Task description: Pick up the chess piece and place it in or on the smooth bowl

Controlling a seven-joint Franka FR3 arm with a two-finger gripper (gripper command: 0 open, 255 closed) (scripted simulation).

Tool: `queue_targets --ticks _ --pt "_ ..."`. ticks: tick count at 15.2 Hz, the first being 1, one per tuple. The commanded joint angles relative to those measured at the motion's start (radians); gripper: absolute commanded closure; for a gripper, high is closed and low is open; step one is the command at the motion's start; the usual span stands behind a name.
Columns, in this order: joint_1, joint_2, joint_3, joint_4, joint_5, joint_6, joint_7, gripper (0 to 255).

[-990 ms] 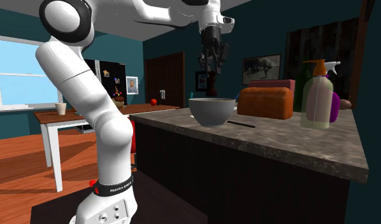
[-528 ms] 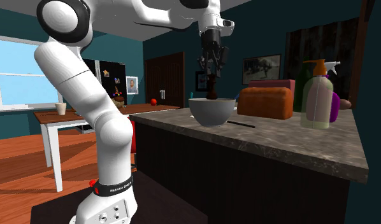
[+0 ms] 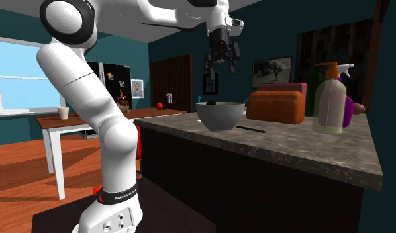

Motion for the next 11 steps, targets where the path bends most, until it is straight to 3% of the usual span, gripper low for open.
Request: queue_targets --ticks 1,3,11 --pt "0.003 0.023 0.010 0.070 0.006 -0.048 -0.004 0" --pt "0.006 0.056 0.021 0.159 0.012 -0.105 -0.010 0" --pt "0.006 0.056 0.021 0.159 0.012 -0.105 -0.010 0"
